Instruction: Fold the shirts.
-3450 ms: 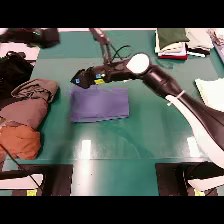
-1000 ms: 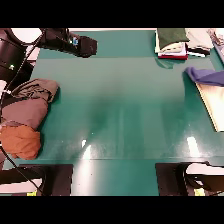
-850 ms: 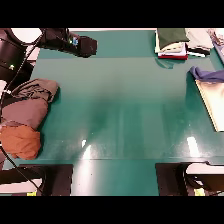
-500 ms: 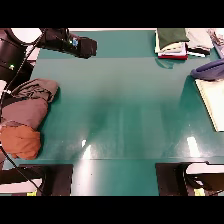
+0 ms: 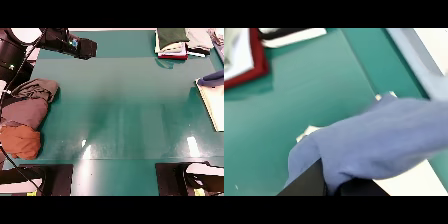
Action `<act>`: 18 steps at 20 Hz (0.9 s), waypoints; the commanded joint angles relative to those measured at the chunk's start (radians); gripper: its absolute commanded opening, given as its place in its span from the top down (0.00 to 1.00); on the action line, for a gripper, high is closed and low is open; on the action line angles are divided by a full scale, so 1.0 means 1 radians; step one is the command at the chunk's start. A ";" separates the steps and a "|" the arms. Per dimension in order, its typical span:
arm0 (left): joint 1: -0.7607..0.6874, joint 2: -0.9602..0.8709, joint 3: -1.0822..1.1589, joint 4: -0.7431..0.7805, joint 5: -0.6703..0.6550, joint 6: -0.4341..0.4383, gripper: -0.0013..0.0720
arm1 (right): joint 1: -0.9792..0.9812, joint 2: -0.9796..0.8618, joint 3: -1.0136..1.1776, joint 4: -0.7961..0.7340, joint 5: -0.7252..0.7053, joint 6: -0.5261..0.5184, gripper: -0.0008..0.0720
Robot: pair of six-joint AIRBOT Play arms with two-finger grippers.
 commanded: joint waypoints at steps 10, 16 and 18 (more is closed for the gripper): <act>0.000 0.000 0.000 0.000 -0.018 0.040 0.95 | -0.247 0.322 -0.561 -0.142 0.065 0.008 0.17; 0.000 0.000 0.000 -0.001 -0.018 0.040 0.95 | -0.183 0.459 -0.601 0.028 0.045 0.071 0.17; 0.000 0.000 0.000 0.000 -0.024 0.039 0.95 | -0.053 0.502 -0.601 0.115 0.029 0.071 0.17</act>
